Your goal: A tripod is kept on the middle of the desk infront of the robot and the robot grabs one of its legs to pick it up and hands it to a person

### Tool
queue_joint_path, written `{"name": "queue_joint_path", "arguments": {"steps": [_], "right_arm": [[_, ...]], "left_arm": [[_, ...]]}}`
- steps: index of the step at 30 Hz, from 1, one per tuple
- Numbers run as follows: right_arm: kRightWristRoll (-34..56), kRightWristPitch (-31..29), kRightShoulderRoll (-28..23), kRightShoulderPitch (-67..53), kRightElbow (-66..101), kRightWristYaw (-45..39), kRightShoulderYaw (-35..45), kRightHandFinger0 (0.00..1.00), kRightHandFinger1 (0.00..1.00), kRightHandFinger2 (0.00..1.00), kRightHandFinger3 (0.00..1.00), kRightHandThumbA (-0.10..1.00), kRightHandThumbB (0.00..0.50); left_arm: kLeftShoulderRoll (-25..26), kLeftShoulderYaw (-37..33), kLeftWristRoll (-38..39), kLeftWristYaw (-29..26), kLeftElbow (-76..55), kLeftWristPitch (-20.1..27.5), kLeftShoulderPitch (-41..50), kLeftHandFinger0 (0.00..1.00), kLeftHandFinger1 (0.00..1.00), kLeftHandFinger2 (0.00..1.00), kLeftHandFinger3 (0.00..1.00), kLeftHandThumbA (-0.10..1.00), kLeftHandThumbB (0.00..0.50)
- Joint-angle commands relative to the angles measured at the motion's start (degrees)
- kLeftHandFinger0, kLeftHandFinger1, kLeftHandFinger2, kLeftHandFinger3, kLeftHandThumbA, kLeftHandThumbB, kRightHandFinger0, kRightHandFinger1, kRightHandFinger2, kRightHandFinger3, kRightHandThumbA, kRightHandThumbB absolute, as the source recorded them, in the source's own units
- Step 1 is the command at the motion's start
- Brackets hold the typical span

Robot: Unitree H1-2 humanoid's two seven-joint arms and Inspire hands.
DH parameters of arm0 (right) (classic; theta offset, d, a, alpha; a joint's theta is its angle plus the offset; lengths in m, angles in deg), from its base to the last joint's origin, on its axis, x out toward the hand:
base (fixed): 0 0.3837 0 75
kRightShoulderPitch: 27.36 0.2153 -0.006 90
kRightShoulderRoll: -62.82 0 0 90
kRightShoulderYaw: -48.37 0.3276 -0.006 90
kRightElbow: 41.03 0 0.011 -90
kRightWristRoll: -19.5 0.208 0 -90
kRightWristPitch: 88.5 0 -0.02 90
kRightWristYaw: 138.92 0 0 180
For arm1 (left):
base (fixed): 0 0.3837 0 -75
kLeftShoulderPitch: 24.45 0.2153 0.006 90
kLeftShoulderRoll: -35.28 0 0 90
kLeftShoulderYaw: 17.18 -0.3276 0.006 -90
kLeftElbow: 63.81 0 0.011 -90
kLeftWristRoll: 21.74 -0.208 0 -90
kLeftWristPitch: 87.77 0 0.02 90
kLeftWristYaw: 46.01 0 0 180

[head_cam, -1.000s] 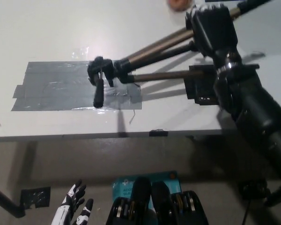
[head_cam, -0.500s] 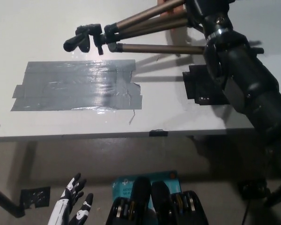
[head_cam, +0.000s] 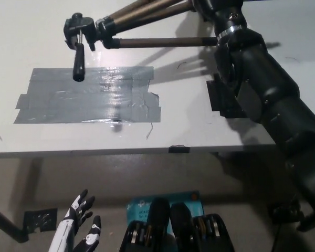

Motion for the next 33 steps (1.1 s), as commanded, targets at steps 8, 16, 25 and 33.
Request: {"name": "queue_joint_path", "arguments": {"steps": [8, 16, 25, 33], "right_arm": [[19.1, 16.5, -3.8, -2.9, 37.6, -50.7, 0.9, 1.0, 1.0, 1.0, 1.0, 0.77, 0.5], [20.9, 19.8, -8.6, -13.3, 62.7, -55.1, -0.7, 1.0, 1.0, 1.0, 1.0, 0.95, 0.5], [23.9, 16.4, -15.0, -19.4, 75.5, -49.0, 8.4, 1.0, 1.0, 1.0, 1.0, 1.0, 0.465], [27.5, 15.8, -15.5, -37.6, 93.6, -38.2, 18.0, 1.0, 1.0, 1.0, 1.0, 0.98, 0.333]], "left_arm": [[1.8, 0.0, -0.2, 1.3, -2.7, 0.4, 1.0, 0.99, 0.97, 0.92, 0.99, 0.33, 0.0], [2.2, -0.1, -0.3, 1.4, -2.0, 2.1, 2.9, 0.95, 0.94, 0.91, 1.0, 0.26, 0.0], [1.3, 1.3, 0.6, 0.3, -0.3, 1.0, -3.5, 0.96, 0.97, 0.98, 1.0, 0.55, 0.037], [1.4, 1.8, 0.3, -0.5, 0.9, 3.6, -3.1, 1.0, 1.0, 1.0, 1.0, 1.0, 0.061]]}}
